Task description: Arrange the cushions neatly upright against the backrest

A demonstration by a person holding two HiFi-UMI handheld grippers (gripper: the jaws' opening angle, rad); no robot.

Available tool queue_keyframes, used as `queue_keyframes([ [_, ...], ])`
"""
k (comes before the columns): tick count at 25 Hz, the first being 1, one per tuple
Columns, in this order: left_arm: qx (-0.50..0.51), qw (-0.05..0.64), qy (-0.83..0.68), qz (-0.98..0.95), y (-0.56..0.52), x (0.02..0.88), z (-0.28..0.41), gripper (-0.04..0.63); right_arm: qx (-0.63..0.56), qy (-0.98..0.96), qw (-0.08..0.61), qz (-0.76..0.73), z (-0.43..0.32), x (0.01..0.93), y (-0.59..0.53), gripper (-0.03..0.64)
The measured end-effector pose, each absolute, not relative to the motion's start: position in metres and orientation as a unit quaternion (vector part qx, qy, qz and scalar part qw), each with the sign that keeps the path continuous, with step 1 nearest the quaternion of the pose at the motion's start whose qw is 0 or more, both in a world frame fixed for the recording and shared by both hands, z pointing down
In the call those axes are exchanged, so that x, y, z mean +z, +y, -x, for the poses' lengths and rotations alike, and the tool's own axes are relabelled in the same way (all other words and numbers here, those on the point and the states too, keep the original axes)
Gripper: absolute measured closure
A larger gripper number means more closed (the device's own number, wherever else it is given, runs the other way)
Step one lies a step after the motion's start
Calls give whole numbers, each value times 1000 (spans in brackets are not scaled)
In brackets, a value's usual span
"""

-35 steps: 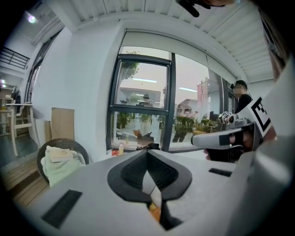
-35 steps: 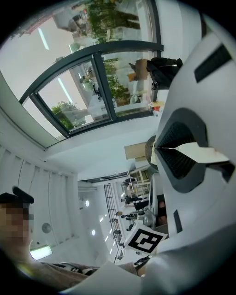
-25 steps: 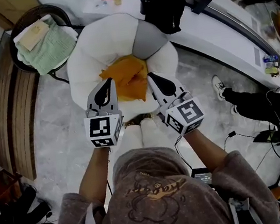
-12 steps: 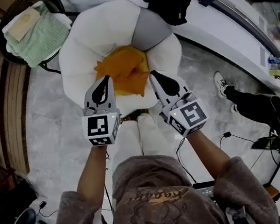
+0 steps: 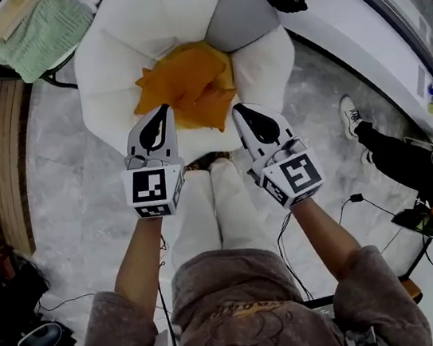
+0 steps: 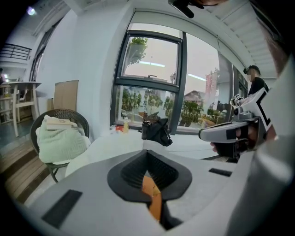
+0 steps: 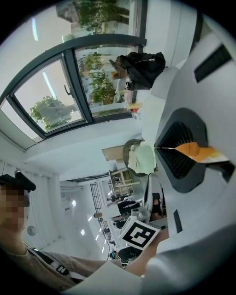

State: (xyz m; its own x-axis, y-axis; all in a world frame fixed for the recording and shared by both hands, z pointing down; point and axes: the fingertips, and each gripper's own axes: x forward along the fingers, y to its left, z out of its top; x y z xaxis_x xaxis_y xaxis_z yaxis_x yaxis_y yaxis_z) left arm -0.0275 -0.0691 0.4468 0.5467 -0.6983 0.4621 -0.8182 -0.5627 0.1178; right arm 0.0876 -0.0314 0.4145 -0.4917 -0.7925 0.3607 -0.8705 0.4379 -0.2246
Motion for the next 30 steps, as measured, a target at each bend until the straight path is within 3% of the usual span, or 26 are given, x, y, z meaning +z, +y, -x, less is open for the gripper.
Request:
queue_keyframes([
  [17,241,192,-428,-850,-86,526,35,580,213,-839,110,-489,-85,455,-39,597],
  [19,248,205,-422,-848,-86,541,34,535,217,-838,112,-488,-84,461,-38,597],
  [23,261,234,-414,-840,-91,576,33,383,224,-839,117,-482,-82,475,-37,597],
  [30,289,264,-418,-820,-104,627,40,362,235,-838,120,-477,-82,495,-38,597],
])
